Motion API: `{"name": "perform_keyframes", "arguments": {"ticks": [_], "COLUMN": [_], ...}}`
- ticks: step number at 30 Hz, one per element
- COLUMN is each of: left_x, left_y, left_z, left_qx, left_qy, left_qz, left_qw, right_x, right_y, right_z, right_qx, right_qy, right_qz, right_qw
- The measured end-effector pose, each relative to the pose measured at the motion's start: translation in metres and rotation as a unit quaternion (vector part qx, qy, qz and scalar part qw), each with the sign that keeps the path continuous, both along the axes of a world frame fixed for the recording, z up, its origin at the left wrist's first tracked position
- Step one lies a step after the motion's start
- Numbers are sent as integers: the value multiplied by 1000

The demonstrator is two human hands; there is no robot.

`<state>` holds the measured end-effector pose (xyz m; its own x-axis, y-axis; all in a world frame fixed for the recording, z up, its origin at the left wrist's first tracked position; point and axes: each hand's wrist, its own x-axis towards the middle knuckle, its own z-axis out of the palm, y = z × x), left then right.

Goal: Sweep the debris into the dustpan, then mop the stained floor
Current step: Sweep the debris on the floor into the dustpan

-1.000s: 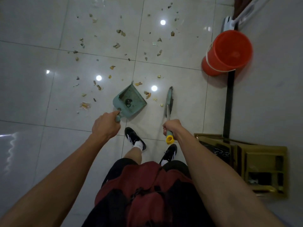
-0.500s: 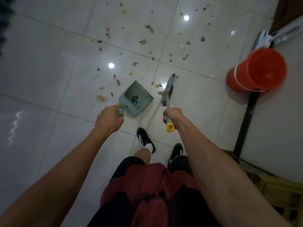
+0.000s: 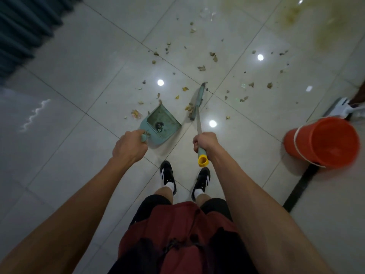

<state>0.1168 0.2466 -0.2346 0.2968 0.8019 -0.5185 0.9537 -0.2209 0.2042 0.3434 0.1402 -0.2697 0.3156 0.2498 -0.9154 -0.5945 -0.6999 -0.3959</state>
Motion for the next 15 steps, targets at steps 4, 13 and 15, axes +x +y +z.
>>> {"name": "perform_keyframes", "arguments": {"ticks": [4, 13, 15], "left_x": [-3, -43, -60], "left_y": [-26, -64, -65], "left_z": [7, 22, 22], "left_qx": [8, 11, 7], "left_qy": [0, -27, -35], "left_qz": [64, 191, 223], "left_qw": [998, 981, 974], "right_x": [5, -6, -22], "right_y": [-14, 10, 26], "right_z": [6, 27, 29], "right_qx": [17, 33, 33], "right_qy": [-52, -93, -95], "right_qz": [107, 276, 304], "right_qw": [993, 956, 947]}}
